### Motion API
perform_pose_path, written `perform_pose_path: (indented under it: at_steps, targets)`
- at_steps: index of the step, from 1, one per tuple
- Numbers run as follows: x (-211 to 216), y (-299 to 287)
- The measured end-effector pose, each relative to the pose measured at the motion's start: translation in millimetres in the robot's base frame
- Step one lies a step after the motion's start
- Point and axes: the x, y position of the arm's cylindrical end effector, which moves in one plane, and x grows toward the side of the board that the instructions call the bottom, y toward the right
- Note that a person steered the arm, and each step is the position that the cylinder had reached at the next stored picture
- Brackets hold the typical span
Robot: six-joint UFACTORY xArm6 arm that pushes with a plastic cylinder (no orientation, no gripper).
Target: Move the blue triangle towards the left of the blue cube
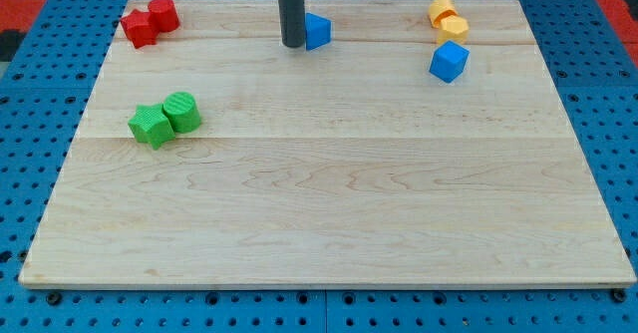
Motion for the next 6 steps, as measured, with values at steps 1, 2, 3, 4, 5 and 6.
perform_pose_path:
  at_steps: [1,2,3,4,5,6]
  targets:
    - [-33,-15]
    - [-68,-55]
    - [-74,3]
    - [-56,31]
    - [-27,15]
    - [-3,48]
